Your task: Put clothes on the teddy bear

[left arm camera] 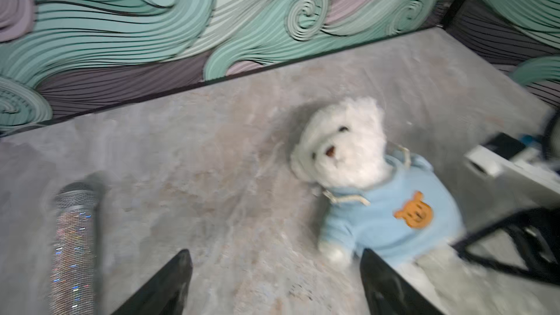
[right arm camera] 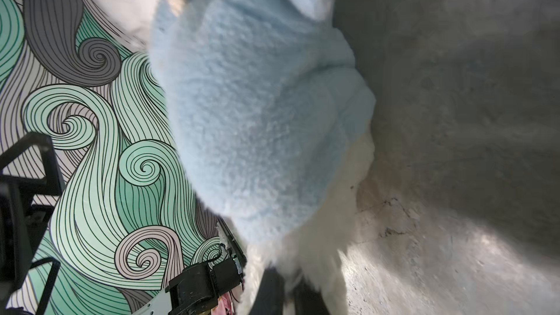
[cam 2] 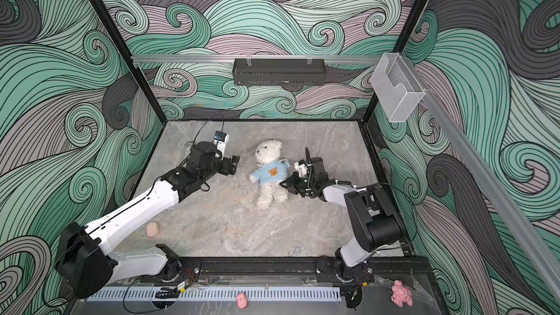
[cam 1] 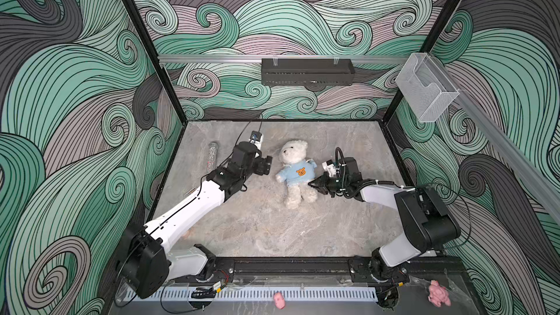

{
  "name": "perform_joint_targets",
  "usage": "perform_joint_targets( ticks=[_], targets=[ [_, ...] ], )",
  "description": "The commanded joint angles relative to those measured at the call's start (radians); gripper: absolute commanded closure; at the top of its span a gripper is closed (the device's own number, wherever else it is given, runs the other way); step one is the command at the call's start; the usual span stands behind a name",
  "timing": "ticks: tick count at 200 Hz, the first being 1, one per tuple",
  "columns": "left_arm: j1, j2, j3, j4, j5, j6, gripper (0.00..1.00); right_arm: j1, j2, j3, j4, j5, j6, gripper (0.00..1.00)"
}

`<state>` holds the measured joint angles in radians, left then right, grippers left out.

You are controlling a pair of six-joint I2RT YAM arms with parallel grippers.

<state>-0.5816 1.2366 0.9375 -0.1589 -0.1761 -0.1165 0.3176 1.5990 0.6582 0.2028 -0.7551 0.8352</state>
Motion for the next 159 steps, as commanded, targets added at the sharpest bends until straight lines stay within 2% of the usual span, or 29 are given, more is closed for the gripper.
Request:
perform_joint_targets(
  ticks=[1, 21, 47, 117, 159],
  targets=[
    [-0.075, -0.04, -0.117, 0.163, 0.295, 0.078, 0.19, -0.002, 0.014, 0.017, -0.109, -0.033, -0.09, 0.93],
    [-0.137, 0.004, -0.165, 0.25, 0.418, 0.249, 0.25, -0.009, 0.023, 0.011, -0.166, -0.013, -0.163, 0.92],
    [-0.171, 0.131, -0.122, 0.217, 0.417, 0.417, 0.32, -0.017, 0.042, -0.009, -0.112, -0.035, -0.15, 0.92],
    [-0.247, 0.468, 0.076, 0.198, 0.166, 0.734, 0.3, -0.025, 0.043, -0.008, -0.085, -0.046, -0.136, 0.92],
    [-0.257, 0.606, 0.106, 0.313, 0.019, 0.824, 0.3, -0.032, 0.041, 0.001, -0.091, -0.057, -0.14, 0.92]
  ],
)
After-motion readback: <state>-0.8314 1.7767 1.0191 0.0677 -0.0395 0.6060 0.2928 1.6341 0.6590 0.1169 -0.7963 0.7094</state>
